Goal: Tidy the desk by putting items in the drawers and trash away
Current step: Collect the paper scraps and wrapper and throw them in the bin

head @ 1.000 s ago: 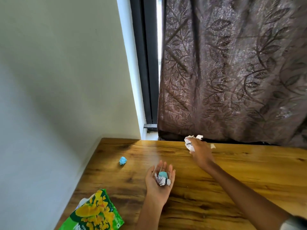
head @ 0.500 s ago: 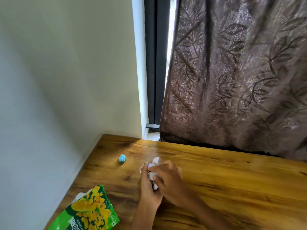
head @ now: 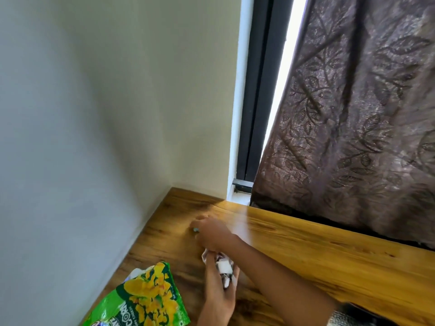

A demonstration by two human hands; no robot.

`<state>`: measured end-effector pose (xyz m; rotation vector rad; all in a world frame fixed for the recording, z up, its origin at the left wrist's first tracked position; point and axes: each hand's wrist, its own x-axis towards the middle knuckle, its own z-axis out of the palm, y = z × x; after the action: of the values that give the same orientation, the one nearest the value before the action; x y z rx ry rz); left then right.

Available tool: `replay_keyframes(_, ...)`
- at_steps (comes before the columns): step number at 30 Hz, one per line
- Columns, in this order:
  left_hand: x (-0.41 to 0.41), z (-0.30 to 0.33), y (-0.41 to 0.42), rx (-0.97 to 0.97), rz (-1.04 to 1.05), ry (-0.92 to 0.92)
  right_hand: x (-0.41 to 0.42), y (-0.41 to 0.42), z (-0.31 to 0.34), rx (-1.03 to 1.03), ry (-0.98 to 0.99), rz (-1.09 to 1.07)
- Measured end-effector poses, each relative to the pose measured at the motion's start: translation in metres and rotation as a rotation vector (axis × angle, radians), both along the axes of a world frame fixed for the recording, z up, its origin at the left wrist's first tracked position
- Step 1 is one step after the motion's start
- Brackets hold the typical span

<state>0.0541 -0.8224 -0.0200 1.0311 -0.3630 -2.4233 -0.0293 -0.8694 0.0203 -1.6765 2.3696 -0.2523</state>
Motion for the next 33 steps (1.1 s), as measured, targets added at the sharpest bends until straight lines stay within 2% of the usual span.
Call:
replay_keyframes(4, -0.002, -0.006, 0.002, -0.083, -0.032, -0.059, -0.004, 0.008, -0.011, -0.107, -0.04, -0.114)
replay_keyframes(7, -0.004, -0.006, 0.013, -0.2, -0.063, -0.13, -0.012, 0.033, -0.008, -0.269, -0.253, -0.307)
replay_keyframes(9, -0.001, -0.003, 0.018, -0.178, -0.102, -0.106, -0.016, 0.058, 0.0, -0.442, -0.385, -0.473)
replay_keyframes(12, 0.004, 0.004, 0.024, -0.054, -0.146, 0.011, -0.011, 0.103, 0.013, -0.607, -0.453, -0.697)
replay_keyframes(18, 0.023, 0.001, 0.067, -0.049, -0.305, 0.043, 0.033, 0.178, 0.006, -0.638, -0.535, -0.852)
replay_keyframes(23, 0.044, -0.009, 0.115, -0.189, -0.503, 0.042, 0.078, 0.221, -0.012, -0.675, -0.554, -0.971)
replay_keyframes(27, 0.059, -0.021, 0.145, -0.283, -0.585, 0.075, 0.11, 0.252, -0.02, -0.722, -0.655, -1.031)
replay_keyframes(29, 0.065, -0.019, 0.163, -0.353, -0.62, 0.038, 0.122, 0.268, -0.019, -0.732, -0.695, -1.023)
replay_keyframes(33, 0.082, -0.018, 0.204, -0.658, -0.747, 0.049, 0.139, 0.309, -0.017, -0.74, -0.736, -1.067)
